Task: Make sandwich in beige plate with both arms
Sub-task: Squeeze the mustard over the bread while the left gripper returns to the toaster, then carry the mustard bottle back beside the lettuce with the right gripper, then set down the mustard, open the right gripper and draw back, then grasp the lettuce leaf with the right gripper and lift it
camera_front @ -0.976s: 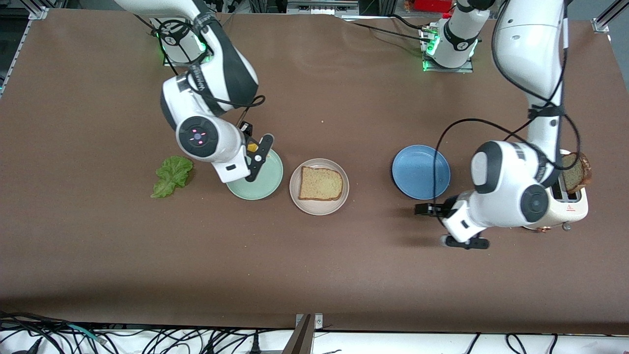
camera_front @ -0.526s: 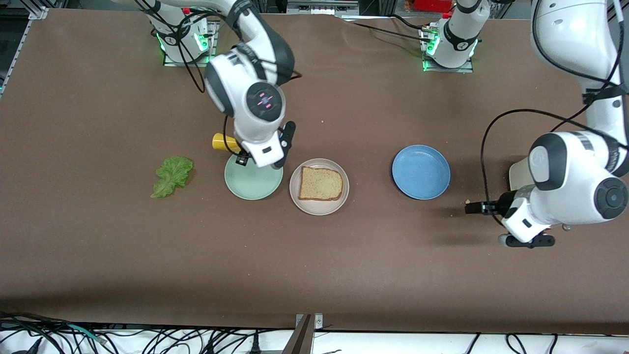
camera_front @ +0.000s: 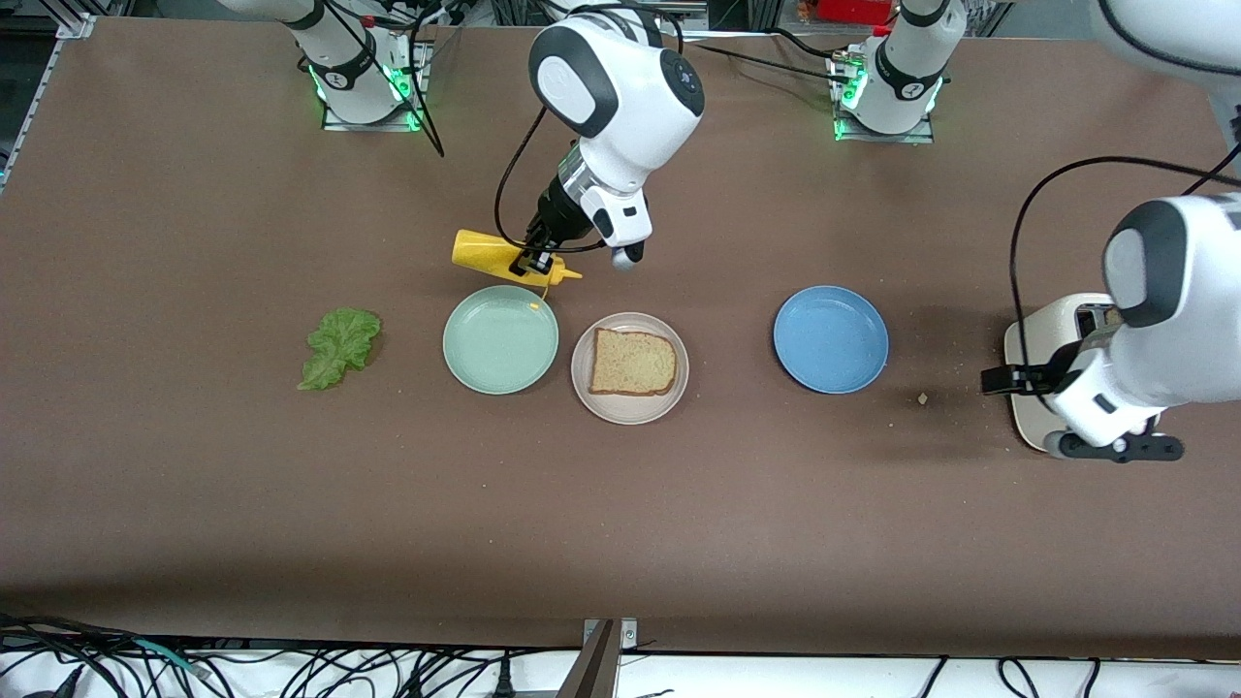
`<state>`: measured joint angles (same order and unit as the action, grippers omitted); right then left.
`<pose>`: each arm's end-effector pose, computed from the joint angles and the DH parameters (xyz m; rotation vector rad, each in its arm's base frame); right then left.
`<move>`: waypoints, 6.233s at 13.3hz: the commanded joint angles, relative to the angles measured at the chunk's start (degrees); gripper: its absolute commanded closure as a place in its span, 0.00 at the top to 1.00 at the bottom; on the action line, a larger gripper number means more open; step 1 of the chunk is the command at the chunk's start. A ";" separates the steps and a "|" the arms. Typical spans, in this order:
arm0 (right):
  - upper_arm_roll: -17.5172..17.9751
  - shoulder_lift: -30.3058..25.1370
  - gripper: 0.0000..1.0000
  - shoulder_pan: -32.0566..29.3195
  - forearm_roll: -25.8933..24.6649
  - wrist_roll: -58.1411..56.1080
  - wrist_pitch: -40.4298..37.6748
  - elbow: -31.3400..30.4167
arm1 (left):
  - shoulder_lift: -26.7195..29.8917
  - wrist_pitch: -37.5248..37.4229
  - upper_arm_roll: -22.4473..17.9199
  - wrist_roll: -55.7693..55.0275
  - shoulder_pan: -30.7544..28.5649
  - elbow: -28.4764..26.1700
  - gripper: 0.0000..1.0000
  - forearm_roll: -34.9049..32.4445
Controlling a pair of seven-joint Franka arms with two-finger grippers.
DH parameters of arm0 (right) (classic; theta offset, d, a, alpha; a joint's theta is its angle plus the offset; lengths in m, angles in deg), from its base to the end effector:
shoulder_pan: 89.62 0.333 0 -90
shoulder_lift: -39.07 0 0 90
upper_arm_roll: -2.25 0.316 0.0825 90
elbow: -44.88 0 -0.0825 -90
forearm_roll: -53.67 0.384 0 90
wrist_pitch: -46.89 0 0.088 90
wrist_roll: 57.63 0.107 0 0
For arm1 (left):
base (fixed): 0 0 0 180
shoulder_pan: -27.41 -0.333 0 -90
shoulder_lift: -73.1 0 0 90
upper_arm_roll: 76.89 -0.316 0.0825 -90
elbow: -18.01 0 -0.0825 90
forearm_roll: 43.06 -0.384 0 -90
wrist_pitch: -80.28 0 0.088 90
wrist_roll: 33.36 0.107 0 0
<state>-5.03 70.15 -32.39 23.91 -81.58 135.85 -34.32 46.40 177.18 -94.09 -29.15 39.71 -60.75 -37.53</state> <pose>0.4609 0.4894 0.3929 1.9069 1.5830 -0.2815 0.6773 0.0128 0.4469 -3.1051 -0.0128 0.2050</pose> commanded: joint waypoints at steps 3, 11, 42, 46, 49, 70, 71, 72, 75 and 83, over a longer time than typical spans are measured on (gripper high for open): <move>-1.68 0.30 0.00 -1.41 3.45 -0.13 -1.33 1.68 | 6.30 -4.87 0.51 -0.17 -1.31 -0.60 1.00 -1.92; -3.36 -2.77 0.00 -21.51 37.37 -7.48 -1.16 2.12 | 14.47 -6.20 1.21 -0.52 -2.98 -3.05 1.00 -1.92; -2.74 11.54 0.00 -57.14 92.78 -118.25 -7.93 -19.94 | 24.41 -2.41 9.47 -5.27 -3.68 -12.91 1.00 -8.69; -2.74 12.78 0.13 -56.97 94.10 -119.75 -6.88 -19.77 | 23.45 -2.06 9.30 -5.09 -3.77 -12.91 1.00 -8.69; -2.74 13.75 0.32 -56.70 94.10 -119.75 -6.26 -19.50 | 23.27 -1.89 9.21 -5.09 -3.77 -12.82 1.00 -9.22; -12.50 2.87 1.00 -56.71 77.33 -59.87 -7.85 -8.34 | 23.27 -1.36 9.21 -5.09 -3.77 -12.82 1.00 -9.22; -12.41 0.85 1.00 -55.75 73.84 -53.37 -5.75 -8.34 | 23.27 -1.36 9.21 -5.09 -3.77 -12.82 1.00 -9.22; -12.32 -1.43 1.00 -53.65 69.62 -47.47 -3.47 -8.34 | 23.27 -1.36 9.21 -5.09 -3.77 -12.82 1.00 -9.22; -12.23 -5.32 1.00 -48.72 57.22 -34.62 3.22 -8.43 | 23.27 -1.36 9.21 -5.09 -3.77 -12.82 1.00 -9.22; -11.97 -3.22 1.00 -43.79 38.22 -0.78 6.12 -9.22 | 23.27 -1.36 9.21 -5.09 -3.95 -12.82 1.00 -9.22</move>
<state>-16.76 65.92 -78.21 65.55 -88.79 139.70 -42.94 69.44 175.25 -85.21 -34.26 36.12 -73.36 -44.77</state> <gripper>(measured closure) 0.000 0.000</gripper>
